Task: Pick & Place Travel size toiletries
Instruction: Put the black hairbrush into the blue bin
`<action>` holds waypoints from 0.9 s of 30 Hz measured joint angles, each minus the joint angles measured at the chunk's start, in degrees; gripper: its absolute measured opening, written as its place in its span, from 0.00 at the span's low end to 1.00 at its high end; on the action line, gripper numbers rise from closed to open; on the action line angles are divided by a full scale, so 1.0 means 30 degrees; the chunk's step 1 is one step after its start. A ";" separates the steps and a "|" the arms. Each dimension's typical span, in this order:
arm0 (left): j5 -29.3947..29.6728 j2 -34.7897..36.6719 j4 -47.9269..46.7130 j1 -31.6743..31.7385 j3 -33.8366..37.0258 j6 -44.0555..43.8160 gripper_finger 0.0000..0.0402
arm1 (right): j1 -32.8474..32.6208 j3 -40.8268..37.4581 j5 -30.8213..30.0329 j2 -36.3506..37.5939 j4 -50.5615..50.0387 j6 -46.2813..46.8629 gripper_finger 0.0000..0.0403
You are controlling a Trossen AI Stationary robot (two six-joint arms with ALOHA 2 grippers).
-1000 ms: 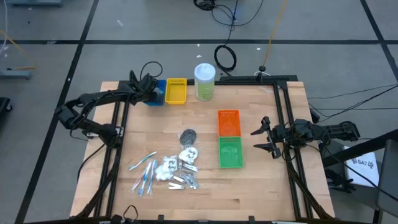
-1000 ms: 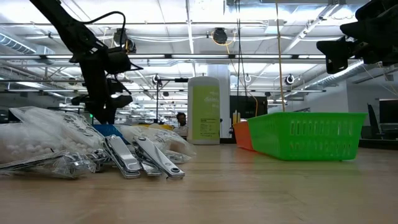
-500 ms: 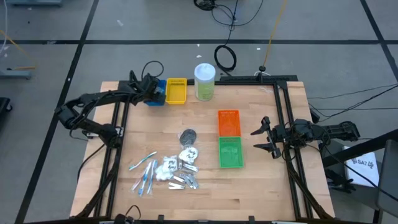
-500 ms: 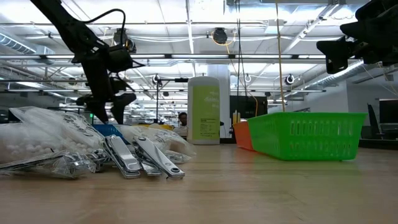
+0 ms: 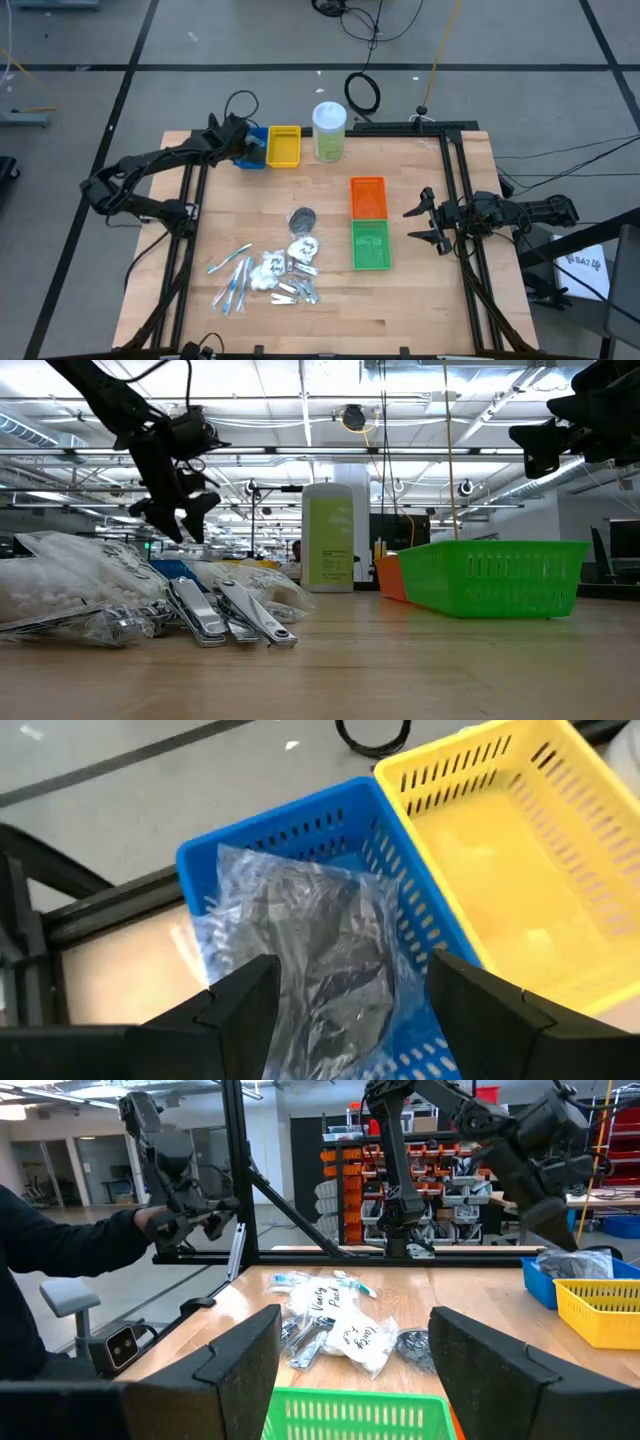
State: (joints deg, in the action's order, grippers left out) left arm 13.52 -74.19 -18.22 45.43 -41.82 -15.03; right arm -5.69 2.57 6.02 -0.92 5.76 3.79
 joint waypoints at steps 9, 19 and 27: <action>0.1991 0.1016 -0.0311 0.0309 0.0007 0.0463 0.62 | -0.0007 0.0000 0.0000 0.0005 0.0000 0.0000 0.60; -0.0631 -0.3021 0.0645 0.0509 0.0017 -0.0187 0.57 | -0.0007 0.0000 0.0000 0.0005 0.0000 0.0000 0.60; -0.0930 -0.4941 0.2106 0.0510 0.0015 -0.0136 0.55 | -0.0002 0.0000 0.0000 0.0005 0.0000 -0.0007 0.60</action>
State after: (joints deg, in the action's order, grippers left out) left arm 10.73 -89.01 -11.90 46.96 -41.78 -15.43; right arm -5.70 2.57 6.02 -0.91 5.76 3.77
